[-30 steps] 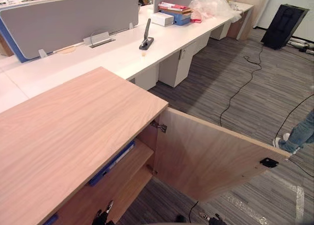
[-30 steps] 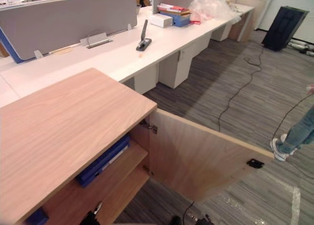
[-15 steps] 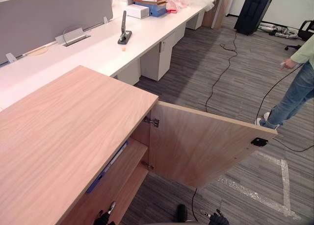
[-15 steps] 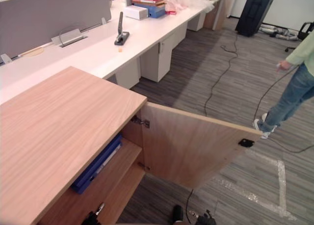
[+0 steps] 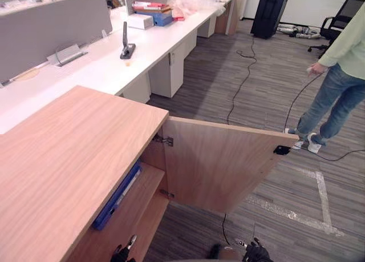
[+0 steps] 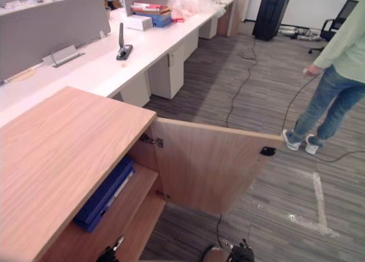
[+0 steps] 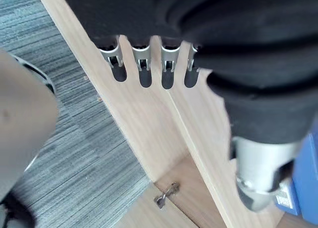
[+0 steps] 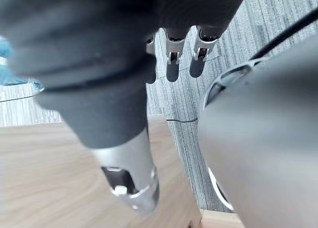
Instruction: Walk over to the cabinet, pick up the folder, carry it to the office cabinet, place the folder inside the office cabinet, then close the office cabinet door
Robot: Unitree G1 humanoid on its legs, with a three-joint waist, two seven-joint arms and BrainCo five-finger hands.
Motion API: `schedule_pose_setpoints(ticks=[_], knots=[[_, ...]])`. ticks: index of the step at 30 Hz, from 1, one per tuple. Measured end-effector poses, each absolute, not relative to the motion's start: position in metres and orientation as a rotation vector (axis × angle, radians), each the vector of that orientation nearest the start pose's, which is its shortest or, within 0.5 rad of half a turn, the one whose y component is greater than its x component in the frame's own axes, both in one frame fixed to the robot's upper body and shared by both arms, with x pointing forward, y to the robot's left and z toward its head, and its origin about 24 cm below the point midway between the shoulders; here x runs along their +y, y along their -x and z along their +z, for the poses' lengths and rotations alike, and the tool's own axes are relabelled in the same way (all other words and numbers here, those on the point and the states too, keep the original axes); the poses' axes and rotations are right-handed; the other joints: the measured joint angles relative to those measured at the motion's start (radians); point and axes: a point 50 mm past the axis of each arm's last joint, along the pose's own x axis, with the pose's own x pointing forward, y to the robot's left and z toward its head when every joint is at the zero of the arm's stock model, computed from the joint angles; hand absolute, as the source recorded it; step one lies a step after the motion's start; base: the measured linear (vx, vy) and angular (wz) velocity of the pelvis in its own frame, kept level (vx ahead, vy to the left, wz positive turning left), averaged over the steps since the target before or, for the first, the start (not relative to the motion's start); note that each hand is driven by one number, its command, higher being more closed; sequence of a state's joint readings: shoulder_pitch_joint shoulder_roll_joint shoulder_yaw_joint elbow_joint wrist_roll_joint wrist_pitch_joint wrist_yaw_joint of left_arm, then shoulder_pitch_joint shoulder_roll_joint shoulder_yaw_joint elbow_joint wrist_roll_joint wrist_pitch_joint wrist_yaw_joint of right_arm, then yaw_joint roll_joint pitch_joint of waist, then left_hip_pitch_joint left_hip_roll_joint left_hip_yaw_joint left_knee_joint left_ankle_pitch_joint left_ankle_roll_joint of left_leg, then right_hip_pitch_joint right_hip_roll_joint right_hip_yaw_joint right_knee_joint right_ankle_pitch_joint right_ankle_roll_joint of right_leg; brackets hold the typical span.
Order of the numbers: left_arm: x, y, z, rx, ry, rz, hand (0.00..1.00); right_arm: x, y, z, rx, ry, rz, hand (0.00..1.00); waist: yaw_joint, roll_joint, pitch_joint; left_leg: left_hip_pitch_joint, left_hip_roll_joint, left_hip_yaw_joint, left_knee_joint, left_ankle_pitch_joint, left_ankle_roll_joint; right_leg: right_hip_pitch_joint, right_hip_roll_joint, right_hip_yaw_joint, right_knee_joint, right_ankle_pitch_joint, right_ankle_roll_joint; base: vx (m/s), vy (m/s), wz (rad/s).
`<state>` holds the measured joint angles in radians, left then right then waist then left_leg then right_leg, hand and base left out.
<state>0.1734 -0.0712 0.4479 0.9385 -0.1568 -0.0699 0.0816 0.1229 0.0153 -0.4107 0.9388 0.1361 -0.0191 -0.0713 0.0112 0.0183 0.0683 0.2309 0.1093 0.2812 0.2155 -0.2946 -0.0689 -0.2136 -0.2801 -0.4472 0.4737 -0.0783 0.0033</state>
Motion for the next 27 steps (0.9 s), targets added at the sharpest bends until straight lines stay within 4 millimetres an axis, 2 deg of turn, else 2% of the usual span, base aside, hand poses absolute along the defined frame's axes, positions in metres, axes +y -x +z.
schedule_pose_setpoints(ticks=[1, 2, 3, 4, 6, 9, 11, 12, 14, 16, 21, 27], knots=[[0.194, -0.065, -0.162, 1.033, 0.341, 0.611, 0.0, -0.212, -0.087, -0.156, 1.012, -0.272, -0.559, 0.0, 0.002, 0.019, -0.007, 0.001, 0.012, 0.005, -0.012, 0.008, -0.007, 0.003, 0.04, 0.005, -0.036, 0.012, 0.015, 0.02, -0.127, -0.3], [0.193, -0.063, -0.163, 1.044, 0.342, 0.611, 0.0, -0.214, -0.086, -0.156, 1.014, -0.268, -0.561, 0.0, 0.003, 0.031, -0.013, -0.003, 0.023, 0.008, -0.024, 0.018, -0.004, 0.002, 0.067, 0.012, -0.069, 0.026, 0.011, 0.03, -0.148, -0.54], [0.192, -0.061, -0.164, 1.057, 0.348, 0.613, 0.0, -0.213, -0.087, -0.158, 1.032, -0.271, -0.556, 0.0, 0.007, 0.033, -0.015, -0.01, 0.03, -0.002, -0.048, 0.05, 0.031, 0.004, 0.109, 0.027, -0.147, 0.057, 0.005, 0.03, -0.163, -0.63], [0.192, -0.063, -0.164, 1.051, 0.349, 0.613, 0.0, -0.212, -0.086, -0.16, 1.055, -0.28, -0.559, 0.0, 0.01, 0.028, -0.013, -0.015, 0.036, -0.019, -0.062, 0.086, 0.04, 0.026, 0.143, 0.037, -0.24, 0.1, -0.007, 0.02, -0.171, -0.61], [0.193, -0.064, -0.163, 1.046, 0.347, 0.612, 0.0, -0.211, -0.078, -0.164, 1.097, -0.31, -0.587, 0.0, 0.007, 0.016, -0.014, -0.015, 0.037, -0.041, -0.073, 0.121, 0.036, 0.072, 0.178, 0.045, -0.362, 0.162, -0.018, -0.01, -0.147, -0.35], [0.195, -0.063, -0.164, 1.045, 0.347, 0.622, 0.0, -0.207, -0.073, -0.167, 1.135, -0.312, -0.584, 0.0, 0.007, 0.003, -0.025, -0.014, 0.035, -0.097, -0.087, 0.112, 0.026, 0.118, 0.214, 0.069, -0.505, 0.232, -0.01, -0.04, -0.026, -0.19], [0.196, -0.064, -0.163, 1.043, 0.346, 0.622, 0.0, -0.207, -0.074, -0.167, 1.138, -0.311, -0.585, 0.0, 0.002, 0.005, -0.025, -0.021, 0.037, -0.118, -0.122, 0.072, 0.018, 0.118, 0.235, 0.077, -0.565, 0.28, -0.002, -0.08, 0.075, -0.01], [0.196, -0.065, -0.163, 1.041, 0.346, 0.621, 0.0, -0.207, -0.074, -0.168, 1.14, -0.311, -0.585, 0.0, 0.002, 0.007, -0.024, -0.021, 0.038, -0.118, -0.131, 0.056, 0.005, 0.108, 0.24, 0.082, -0.566, 0.289, -0.001, -0.09, 0.115, -0.12], [0.207, -0.063, -0.162, 1.037, 0.328, 0.646, 0.0, -0.202, -0.074, -0.169, 1.151, -0.322, -0.579, 0.0, 0.003, -0.018, -0.025, -0.018, 0.018, -0.103, -0.124, 0.049, -0.001, 0.105, 0.233, 0.126, -0.566, 0.311, 0.006, -0.09, 0.165, -0.21], [0.209, -0.062, -0.162, 1.047, 0.312, 0.638, 0.0, -0.201, -0.073, -0.169, 1.154, -0.324, -0.577, 0.0, -0.004, -0.022, -0.032, -0.01, 0.011, -0.096, -0.118, 0.048, -0.005, 0.105, 0.229, 0.144, -0.566, 0.315, 0.006, 0.01, 0.165, -0.15], [0.2, -0.068, -0.163, 1.057, 0.28, 0.559, 0.0, -0.203, -0.076, -0.168, 1.145, -0.321, -0.58, 0.0, -0.013, -0.003, -0.036, -0.012, -0.014, -0.11, -0.09, 0.048, -0.005, 0.105, 0.215, 0.172, -0.566, 0.312, 0.006, 0.05, 0.133, -0.13], [0.194, -0.068, -0.164, 1.073, 0.252, 0.515, 0.0, -0.218, -0.098, -0.158, 1.035, -0.321, -0.637, 0.0, -0.013, 0.035, -0.04, -0.024, -0.038, -0.124, -0.032, 0.049, -0.004, 0.106, 0.201, 0.209, -0.566, 0.306, 0.013, 0.01, 0.068, -0.16]])
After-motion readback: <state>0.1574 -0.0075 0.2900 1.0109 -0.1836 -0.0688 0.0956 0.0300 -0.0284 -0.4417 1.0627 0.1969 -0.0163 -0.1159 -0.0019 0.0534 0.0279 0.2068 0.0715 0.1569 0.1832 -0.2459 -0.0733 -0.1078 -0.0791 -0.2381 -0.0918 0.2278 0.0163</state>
